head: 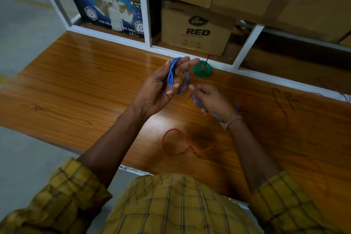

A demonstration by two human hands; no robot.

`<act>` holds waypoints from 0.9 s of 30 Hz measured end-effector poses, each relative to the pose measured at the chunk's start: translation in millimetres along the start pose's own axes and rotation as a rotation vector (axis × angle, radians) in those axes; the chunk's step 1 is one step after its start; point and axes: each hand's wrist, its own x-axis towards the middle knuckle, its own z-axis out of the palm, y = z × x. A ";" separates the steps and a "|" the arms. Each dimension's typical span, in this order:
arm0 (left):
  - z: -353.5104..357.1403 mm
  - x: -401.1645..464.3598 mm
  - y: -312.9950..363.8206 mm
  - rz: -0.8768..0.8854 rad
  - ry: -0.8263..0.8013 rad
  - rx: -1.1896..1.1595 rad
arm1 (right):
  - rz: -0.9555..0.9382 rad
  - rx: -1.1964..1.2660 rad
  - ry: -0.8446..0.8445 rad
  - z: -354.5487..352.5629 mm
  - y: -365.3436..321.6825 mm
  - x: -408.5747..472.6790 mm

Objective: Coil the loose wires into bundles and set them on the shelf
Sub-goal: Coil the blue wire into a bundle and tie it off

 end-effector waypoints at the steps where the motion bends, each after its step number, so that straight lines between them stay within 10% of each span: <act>1: -0.7 3.1 0.6 0.011 0.019 -0.019 | 0.023 -0.061 -0.053 4.7 -1.1 -5.1; 13: 0.6 23.0 -32.8 0.033 0.221 0.697 | 0.028 -0.557 -0.446 -5.6 -56.4 -38.6; 18: -8.6 13.8 -35.3 0.008 0.185 1.132 | -0.093 -0.289 -0.429 -50.5 -71.3 -42.1; 27: 15.9 -8.4 -13.7 -0.147 -0.020 0.595 | -0.371 0.087 0.028 -77.5 -47.8 -2.9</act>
